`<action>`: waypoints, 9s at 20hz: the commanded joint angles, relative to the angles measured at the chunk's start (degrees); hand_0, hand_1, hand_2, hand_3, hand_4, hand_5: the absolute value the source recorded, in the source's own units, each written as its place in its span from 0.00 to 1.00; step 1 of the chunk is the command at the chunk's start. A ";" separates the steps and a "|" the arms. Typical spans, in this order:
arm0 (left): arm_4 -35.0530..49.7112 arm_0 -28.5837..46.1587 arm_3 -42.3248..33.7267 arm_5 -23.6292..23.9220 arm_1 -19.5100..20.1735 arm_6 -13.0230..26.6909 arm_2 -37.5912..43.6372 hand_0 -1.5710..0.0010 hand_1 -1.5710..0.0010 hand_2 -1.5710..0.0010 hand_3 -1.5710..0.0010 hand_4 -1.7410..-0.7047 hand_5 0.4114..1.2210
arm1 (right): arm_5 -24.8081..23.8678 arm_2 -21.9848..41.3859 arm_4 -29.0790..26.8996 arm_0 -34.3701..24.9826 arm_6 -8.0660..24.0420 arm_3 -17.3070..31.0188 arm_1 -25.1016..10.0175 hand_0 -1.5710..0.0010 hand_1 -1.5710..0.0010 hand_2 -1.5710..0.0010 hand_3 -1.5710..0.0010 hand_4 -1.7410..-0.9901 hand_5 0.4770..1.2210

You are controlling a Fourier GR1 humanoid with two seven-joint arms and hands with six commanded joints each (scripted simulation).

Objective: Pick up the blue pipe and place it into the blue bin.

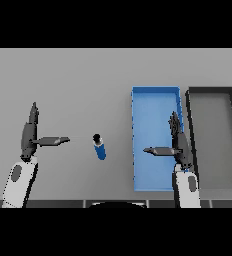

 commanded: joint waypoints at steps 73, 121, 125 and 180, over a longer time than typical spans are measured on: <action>-9.81 -7.73 -4.86 -23.57 -18.10 -7.52 -21.27 0.01 0.01 0.01 0.01 0.27 1.00 | 2.18 4.21 10.49 5.62 -5.12 -6.65 -9.12 1.00 1.00 1.00 1.00 0.76 0.22; -17.70 -6.04 -5.99 -34.45 -25.19 0.07 -15.31 0.00 0.00 0.00 0.00 0.14 1.00 | 22.08 21.72 -8.29 -29.67 31.21 -18.16 -6.66 0.55 0.55 0.53 0.62 0.45 0.03; -16.72 -5.57 -6.00 -35.43 -25.87 -0.71 -14.09 0.00 0.00 0.00 0.03 0.06 1.00 | 21.03 21.94 -8.96 -30.65 31.50 -16.75 -4.52 0.23 0.23 0.22 0.35 0.21 0.23; -25.53 -3.79 -6.40 -40.85 -25.55 3.75 -10.25 1.00 1.00 1.00 1.00 0.84 0.01 | -0.22 -5.25 -25.48 -42.03 34.63 -7.52 -24.82 0.00 0.00 0.00 0.00 0.00 1.00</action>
